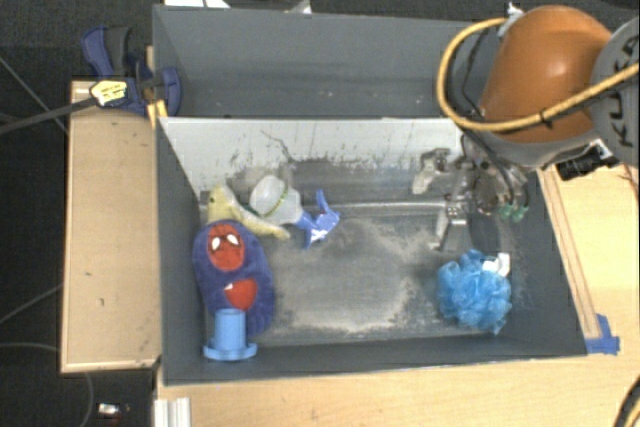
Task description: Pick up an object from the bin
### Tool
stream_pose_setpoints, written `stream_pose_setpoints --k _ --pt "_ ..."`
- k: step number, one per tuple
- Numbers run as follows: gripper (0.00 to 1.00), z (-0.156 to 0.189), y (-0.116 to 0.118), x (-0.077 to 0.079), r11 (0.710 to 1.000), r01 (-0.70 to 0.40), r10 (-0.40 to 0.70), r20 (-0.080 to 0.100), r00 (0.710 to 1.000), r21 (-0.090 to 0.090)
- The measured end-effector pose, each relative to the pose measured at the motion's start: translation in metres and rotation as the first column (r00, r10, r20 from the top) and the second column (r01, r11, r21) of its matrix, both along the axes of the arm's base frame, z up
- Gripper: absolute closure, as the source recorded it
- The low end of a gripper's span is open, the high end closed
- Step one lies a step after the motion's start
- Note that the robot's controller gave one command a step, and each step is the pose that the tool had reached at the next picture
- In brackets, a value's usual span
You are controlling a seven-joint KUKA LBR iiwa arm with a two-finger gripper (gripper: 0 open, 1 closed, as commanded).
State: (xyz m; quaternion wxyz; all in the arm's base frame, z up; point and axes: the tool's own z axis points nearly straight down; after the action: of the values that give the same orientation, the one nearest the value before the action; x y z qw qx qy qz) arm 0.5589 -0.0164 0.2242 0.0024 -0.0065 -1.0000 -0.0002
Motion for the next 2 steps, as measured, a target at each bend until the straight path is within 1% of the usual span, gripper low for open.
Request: stream_pose_setpoints --k 1,2 --pt "0.0 0.005 0.0 0.001 1.0 0.0 0.0 0.008 1.0 0.0" --pt "0.0 -0.064 0.076 -0.002 0.996 0.092 -0.092 0.01 0.996 0.001"
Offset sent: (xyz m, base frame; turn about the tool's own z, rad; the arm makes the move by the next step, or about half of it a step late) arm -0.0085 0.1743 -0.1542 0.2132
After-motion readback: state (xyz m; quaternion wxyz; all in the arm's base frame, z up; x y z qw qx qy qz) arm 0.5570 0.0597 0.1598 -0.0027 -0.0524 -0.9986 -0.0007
